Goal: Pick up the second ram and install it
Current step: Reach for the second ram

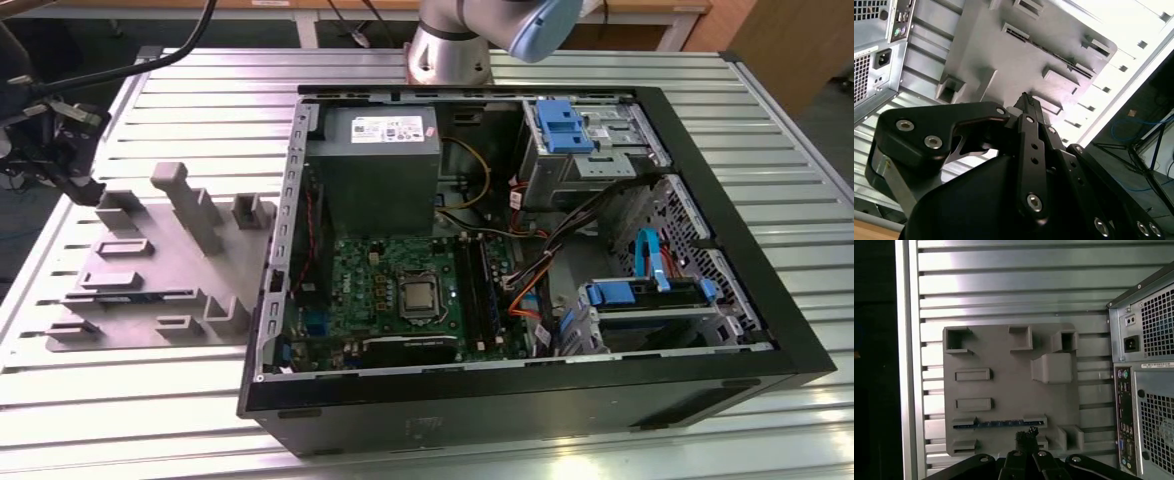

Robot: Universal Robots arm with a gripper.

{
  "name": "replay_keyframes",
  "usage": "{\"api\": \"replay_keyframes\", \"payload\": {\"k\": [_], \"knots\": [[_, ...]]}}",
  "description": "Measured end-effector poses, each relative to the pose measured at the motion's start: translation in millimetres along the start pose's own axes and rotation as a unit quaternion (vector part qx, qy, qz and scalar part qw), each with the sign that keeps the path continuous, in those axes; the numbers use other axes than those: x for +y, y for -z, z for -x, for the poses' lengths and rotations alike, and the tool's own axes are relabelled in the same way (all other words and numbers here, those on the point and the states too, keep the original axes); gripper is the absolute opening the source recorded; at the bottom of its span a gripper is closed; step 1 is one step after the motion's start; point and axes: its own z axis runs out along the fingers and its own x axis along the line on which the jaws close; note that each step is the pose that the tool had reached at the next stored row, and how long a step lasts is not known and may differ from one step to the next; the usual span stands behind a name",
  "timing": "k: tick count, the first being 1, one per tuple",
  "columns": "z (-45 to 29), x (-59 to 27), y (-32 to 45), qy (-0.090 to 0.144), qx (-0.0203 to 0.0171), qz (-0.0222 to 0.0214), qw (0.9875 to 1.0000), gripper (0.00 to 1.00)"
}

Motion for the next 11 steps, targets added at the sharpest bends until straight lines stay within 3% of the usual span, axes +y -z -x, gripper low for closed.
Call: {"api": "replay_keyframes", "payload": {"k": [11], "knots": [[-13.5, -5.1, -8.8, 0.000, 0.0000, 0.0000, 1.0000, 0.11]]}}
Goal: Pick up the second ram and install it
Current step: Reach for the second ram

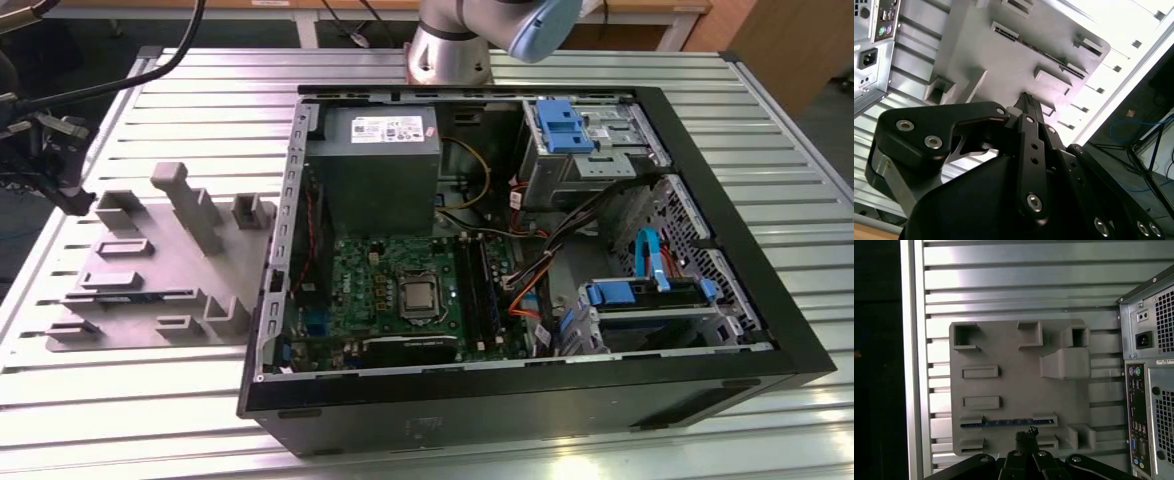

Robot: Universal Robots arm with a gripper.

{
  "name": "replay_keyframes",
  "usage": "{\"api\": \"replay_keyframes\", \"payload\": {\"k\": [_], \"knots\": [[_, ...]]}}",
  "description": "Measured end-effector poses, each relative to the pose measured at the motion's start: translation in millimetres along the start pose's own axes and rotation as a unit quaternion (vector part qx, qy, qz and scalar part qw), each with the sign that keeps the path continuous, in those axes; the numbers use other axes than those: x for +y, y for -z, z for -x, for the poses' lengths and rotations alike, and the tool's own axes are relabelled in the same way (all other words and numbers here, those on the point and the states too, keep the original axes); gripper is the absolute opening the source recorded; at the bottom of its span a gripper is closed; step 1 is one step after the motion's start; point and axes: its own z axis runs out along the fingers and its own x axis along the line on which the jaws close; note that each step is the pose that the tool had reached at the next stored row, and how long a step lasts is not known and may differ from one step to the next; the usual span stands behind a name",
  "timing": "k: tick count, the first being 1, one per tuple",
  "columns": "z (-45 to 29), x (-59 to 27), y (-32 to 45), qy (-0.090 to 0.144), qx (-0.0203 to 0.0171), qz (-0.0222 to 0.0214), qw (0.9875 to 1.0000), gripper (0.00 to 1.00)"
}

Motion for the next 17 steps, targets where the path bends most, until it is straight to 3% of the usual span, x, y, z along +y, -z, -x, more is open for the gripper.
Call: {"api": "replay_keyframes", "payload": {"k": [9, 17], "knots": [[-13.1, -4.4, -11.1, 0.000, -0.0001, 0.0001, 1.0000, 0.11], [-16.4, -5.2, -24.6, 0.000, -0.0001, 0.0000, 1.0000, 0.11]]}}
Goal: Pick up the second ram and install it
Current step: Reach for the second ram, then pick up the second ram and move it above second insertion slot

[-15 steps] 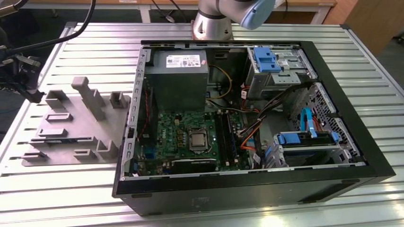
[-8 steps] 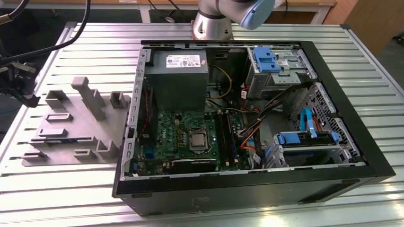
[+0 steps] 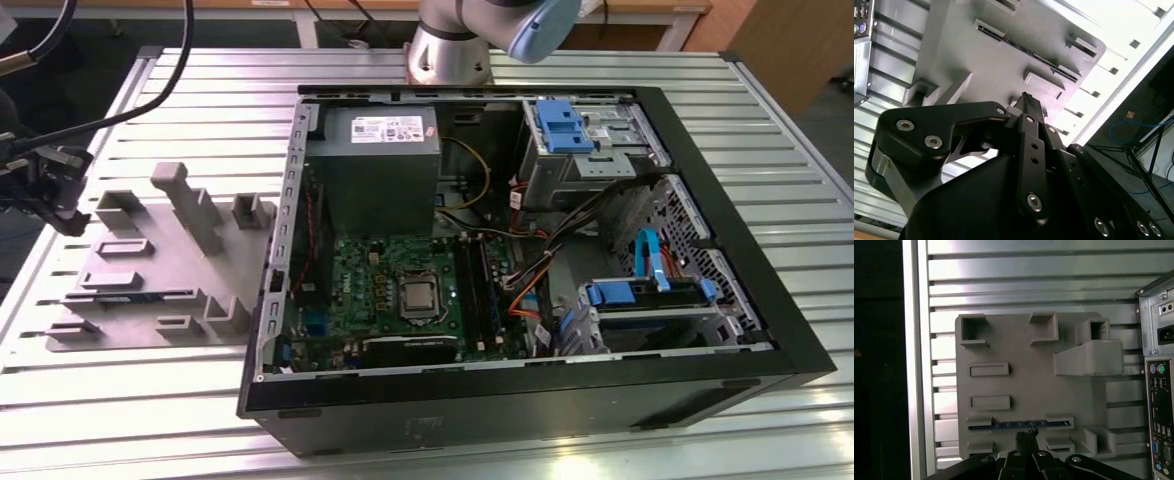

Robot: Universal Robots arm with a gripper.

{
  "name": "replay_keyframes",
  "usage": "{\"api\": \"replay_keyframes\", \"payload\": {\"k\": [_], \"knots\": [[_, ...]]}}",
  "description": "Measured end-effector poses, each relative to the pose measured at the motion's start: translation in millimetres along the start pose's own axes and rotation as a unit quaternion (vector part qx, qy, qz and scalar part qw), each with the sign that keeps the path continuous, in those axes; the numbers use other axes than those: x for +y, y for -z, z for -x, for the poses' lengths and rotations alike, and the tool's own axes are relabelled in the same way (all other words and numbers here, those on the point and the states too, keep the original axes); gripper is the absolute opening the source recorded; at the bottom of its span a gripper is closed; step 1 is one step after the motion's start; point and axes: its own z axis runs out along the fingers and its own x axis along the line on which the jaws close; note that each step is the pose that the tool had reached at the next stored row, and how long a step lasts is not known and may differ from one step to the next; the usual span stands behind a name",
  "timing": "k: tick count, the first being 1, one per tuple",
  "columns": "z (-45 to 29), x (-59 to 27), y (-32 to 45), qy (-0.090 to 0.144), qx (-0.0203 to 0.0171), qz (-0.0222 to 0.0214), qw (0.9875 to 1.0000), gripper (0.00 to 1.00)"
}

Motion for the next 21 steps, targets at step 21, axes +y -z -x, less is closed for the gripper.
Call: {"api": "replay_keyframes", "payload": {"k": [21], "knots": [[-0.2, 0.0, -1.3, 0.029, 0.0015, 0.0013, 0.9996, 0.11]]}}
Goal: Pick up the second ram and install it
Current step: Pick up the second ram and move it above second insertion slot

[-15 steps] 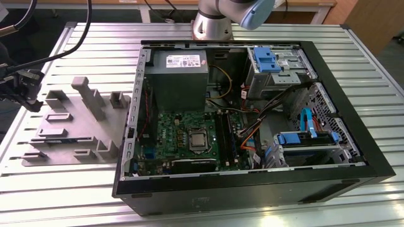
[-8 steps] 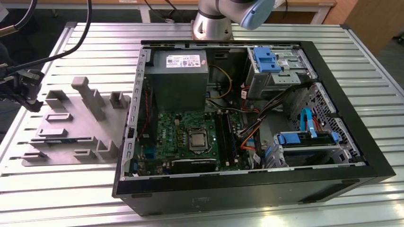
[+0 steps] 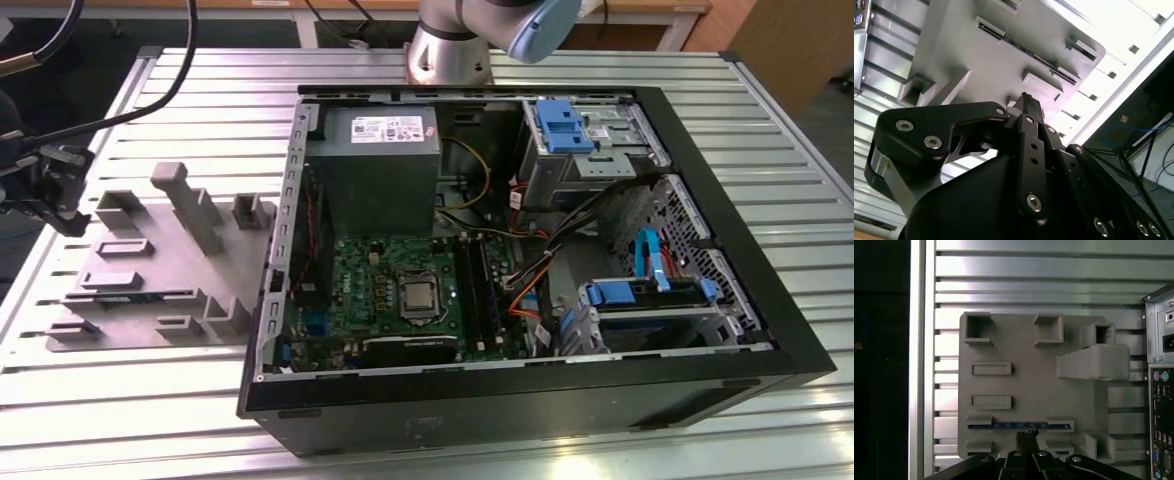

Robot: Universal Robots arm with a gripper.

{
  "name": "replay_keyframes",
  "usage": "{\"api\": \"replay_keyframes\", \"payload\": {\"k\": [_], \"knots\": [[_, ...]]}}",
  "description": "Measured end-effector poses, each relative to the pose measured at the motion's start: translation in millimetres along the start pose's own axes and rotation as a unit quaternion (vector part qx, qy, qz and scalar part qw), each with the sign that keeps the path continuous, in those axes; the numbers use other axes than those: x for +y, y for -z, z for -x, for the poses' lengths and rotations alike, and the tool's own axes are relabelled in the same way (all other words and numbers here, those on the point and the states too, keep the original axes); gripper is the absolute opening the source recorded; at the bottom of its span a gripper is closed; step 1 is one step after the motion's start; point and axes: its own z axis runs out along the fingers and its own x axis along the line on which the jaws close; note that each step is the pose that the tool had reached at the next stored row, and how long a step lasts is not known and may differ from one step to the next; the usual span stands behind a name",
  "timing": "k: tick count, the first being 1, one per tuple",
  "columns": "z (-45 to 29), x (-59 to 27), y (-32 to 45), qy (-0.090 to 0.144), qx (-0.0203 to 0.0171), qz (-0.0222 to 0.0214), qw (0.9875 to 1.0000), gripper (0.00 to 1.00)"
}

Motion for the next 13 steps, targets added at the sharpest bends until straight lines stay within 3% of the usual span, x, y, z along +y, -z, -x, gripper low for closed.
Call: {"api": "replay_keyframes", "payload": {"k": [3, 7, 10, 13], "knots": [[0.0, 0.0, -0.1, 0.027, 0.0014, 0.0012, 0.9996, 0.11], [0.0, 0.0, -0.2, 0.063, 0.0032, 0.0027, 0.9980, 0.11], [0.0, 0.0, -0.3, 0.090, 0.0046, 0.0039, 0.9959, 0.11], [0.0, 0.0, -0.4, 0.117, 0.0059, 0.0051, 0.9930, 0.11]]}}
